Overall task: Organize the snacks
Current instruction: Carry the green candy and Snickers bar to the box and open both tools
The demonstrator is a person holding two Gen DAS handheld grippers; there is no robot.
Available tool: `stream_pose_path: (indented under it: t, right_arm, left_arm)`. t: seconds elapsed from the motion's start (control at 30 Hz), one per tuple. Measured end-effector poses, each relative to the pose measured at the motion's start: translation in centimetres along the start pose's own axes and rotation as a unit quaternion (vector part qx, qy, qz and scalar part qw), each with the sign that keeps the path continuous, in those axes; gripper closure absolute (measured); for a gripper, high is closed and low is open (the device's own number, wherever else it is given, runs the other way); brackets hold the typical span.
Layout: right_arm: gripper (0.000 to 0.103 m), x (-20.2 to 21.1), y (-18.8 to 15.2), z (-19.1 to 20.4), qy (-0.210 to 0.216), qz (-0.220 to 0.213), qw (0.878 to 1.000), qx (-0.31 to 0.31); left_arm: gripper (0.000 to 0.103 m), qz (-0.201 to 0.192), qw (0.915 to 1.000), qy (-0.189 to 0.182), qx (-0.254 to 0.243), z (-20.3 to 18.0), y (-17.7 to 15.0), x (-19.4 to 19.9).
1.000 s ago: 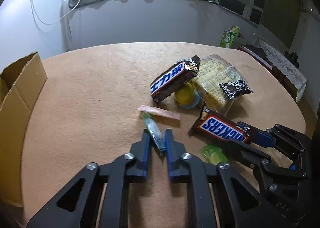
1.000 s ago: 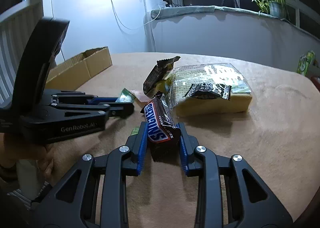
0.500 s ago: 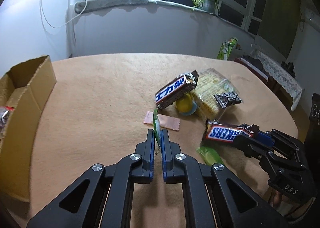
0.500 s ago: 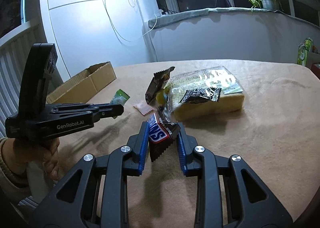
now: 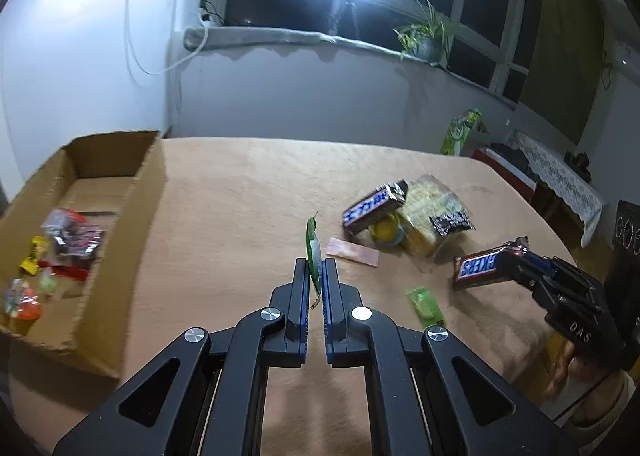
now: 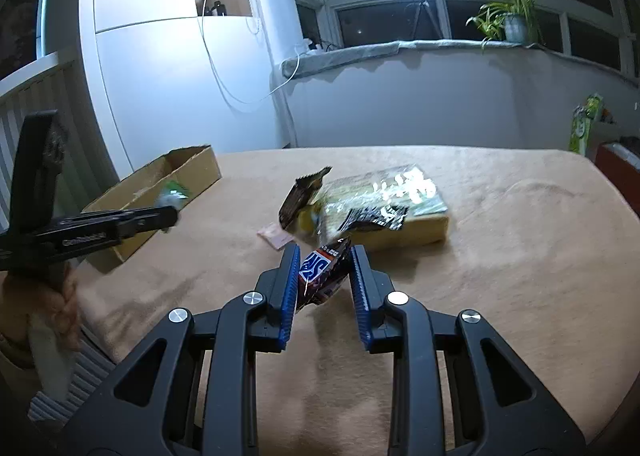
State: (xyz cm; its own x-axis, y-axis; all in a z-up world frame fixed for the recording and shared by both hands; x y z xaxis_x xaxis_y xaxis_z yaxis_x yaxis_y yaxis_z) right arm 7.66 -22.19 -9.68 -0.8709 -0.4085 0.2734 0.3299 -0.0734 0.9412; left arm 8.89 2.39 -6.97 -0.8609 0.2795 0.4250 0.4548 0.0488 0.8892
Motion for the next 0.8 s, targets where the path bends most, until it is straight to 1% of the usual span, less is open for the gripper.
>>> stream_pose_path:
  t: [0.2, 0.37, 0.6, 0.8]
  right_arm:
    - [0.077, 1.0, 1.5, 0.1, -0.016, -0.014, 1.000, 0.014]
    - [0.077, 1.1, 2.7, 1.2, -0.016, -0.020, 0.999, 0.029]
    - [0.077, 0.3, 4.0, 4.6, -0.001, -0.027, 0.998, 0.052]
    - [0.077, -1.6, 5.1, 9.0, 0.031, -0.028, 0.996, 0.072]
  left_arm:
    - [0.098, -0.025, 0.9994, 0.019, 0.011, 2.0, 0.8, 2.5]
    - [0.098, -0.051, 0.9975, 0.042, 0.022, 4.4, 1.4, 4.9]
    - [0.098, -0.074, 0.9934, 0.075, 0.046, 8.3, 1.4, 7.3]
    - [0.098, -0.085, 0.9887, 0.101, 0.071, 11.9, 0.7, 9.2]
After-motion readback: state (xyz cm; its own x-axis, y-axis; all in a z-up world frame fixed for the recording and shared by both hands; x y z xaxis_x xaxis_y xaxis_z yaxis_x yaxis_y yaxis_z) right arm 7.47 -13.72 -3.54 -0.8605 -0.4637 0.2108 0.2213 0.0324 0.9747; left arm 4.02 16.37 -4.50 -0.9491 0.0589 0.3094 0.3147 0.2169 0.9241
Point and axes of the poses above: each gripper's, at about its wrist camera, not at the fingertips, and x roughly against the way its jaws point, z to its left, y to its top, the point moved 1 cm from there along -x, roughly the way its jaws point, and after that the axes turned 12 degrees about -z, right-handed, at the moved point
